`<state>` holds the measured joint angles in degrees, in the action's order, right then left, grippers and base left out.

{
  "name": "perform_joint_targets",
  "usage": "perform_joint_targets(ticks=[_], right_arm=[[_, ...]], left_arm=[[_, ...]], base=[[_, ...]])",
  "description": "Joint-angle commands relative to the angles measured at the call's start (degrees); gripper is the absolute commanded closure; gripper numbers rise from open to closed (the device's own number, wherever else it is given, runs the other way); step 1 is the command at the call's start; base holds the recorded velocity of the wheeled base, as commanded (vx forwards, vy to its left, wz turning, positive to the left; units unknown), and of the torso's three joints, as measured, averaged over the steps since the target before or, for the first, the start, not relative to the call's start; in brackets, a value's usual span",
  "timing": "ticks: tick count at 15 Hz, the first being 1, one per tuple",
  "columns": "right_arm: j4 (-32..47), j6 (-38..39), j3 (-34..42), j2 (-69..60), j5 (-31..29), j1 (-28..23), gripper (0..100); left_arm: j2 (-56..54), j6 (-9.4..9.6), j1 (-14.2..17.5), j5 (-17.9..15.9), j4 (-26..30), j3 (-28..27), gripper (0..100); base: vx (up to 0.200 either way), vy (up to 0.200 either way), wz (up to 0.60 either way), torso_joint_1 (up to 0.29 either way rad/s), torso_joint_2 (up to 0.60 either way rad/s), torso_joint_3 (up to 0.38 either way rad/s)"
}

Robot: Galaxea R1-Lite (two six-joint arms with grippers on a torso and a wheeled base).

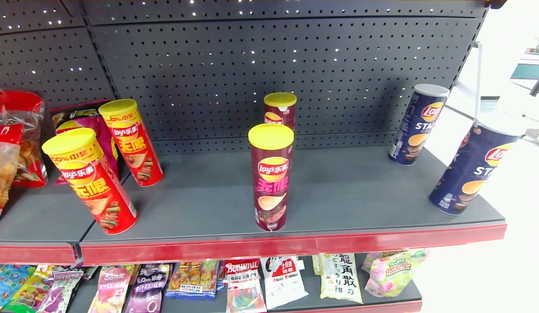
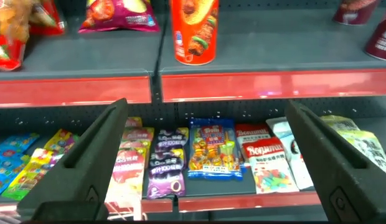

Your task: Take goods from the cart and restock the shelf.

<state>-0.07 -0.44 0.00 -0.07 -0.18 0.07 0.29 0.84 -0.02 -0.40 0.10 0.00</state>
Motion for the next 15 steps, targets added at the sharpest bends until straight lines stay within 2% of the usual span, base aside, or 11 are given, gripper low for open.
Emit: perform_joint_targets(ticks=[1,2,3,4,5,6,7,8,10,11,15], right_arm=[[0.0,0.1,0.0,0.1,0.0,0.0,0],[0.0,0.1,0.0,0.1,0.0,0.0,0],[0.0,0.1,0.0,0.1,0.0,0.0,0],[0.0,0.1,0.0,0.1,0.0,0.0,0],[0.0,0.1,0.0,0.1,0.0,0.0,0],[0.0,0.2,0.0,0.1,0.0,0.0,0],[0.0,0.1,0.0,0.1,0.0,0.0,0],[0.0,0.1,0.0,0.1,0.0,0.0,0],[0.0,0.1,0.0,0.1,0.0,0.0,0],[0.0,0.1,0.0,0.1,0.0,0.0,0],[0.0,0.1,0.0,0.1,0.0,0.0,0]], left_arm=[[0.3,2.5,-0.1,-4.7,-0.1,-0.2,0],[1.1,3.99,-0.2,-7.5,-0.8,-2.6,0],[12.5,1.53,-1.1,-10.6,-1.8,-13.4,0],[25.0,-1.72,-1.3,-11.7,-3.3,-24.2,0],[33.9,-5.41,-2.2,-12.2,-5.5,-31.5,0],[40.8,-5.76,-3.2,-12.5,-7.3,-33.9,0],[46.6,-3.3,-6.8,-13.7,-12.0,-34.0,0],[51.5,-1.19,-11.8,-14.0,-16.2,-33.9,0],[60.9,-0.58,-17.3,-13.4,-23.8,-34.6,0],[64.8,-0.84,-20.3,-12.9,-24.9,-36.2,0],[74.5,-1.1,-23.1,-12.4,-25.0,-40.8,0]], base=[[0.0,0.0,0.0,0.0,0.0,0.0],[0.0,0.0,0.0,0.0,0.0,0.0],[0.0,0.0,0.0,0.0,0.0,0.0],[0.0,0.0,0.0,0.0,0.0,0.0],[0.0,0.0,0.0,0.0,0.0,0.0],[0.0,0.0,0.0,0.0,0.0,0.0],[0.0,0.0,0.0,0.0,0.0,0.0],[0.0,0.0,0.0,0.0,0.0,0.0],[0.0,0.0,0.0,0.0,0.0,0.0],[0.0,0.0,0.0,0.0,0.0,0.0],[0.0,0.0,0.0,0.0,0.0,0.0]])
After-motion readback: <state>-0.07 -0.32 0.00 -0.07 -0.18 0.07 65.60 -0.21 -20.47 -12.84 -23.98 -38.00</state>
